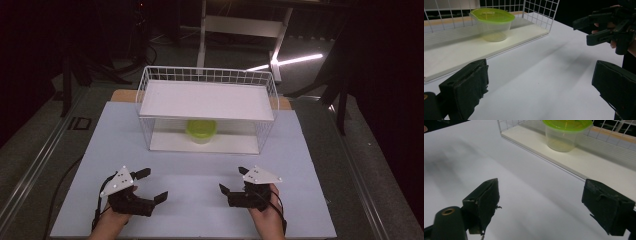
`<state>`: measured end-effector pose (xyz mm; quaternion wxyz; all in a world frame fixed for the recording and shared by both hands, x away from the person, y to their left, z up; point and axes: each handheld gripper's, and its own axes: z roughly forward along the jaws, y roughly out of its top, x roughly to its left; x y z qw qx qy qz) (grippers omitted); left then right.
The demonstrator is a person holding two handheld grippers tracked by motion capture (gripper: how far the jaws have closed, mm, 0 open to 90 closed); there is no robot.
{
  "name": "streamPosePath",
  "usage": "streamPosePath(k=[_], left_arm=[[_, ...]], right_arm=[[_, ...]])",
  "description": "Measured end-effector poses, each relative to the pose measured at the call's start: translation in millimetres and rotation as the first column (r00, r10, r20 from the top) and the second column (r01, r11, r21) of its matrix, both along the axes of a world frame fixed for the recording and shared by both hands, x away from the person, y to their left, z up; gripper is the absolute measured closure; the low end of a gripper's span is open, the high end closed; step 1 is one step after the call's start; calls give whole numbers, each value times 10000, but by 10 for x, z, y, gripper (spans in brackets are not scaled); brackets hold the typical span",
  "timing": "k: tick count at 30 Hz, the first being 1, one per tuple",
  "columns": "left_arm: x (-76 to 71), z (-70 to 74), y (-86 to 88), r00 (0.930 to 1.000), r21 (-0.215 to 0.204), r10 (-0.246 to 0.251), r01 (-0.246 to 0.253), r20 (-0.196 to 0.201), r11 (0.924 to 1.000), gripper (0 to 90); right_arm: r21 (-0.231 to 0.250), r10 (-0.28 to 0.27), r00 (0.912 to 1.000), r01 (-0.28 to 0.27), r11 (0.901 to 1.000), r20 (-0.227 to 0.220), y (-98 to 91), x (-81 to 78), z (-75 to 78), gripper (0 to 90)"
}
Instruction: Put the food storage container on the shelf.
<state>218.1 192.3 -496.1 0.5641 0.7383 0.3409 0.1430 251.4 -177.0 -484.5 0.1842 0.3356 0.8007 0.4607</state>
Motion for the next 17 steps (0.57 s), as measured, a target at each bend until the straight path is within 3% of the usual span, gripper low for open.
streamPosePath(k=[17], left_arm=[[-51, -84, -49, 9999, 64, -162, 162, -15, 9998, 18]], right_arm=[[-109, 28, 10000, -28, 9999, 34, -72, 13, -117, 145]])
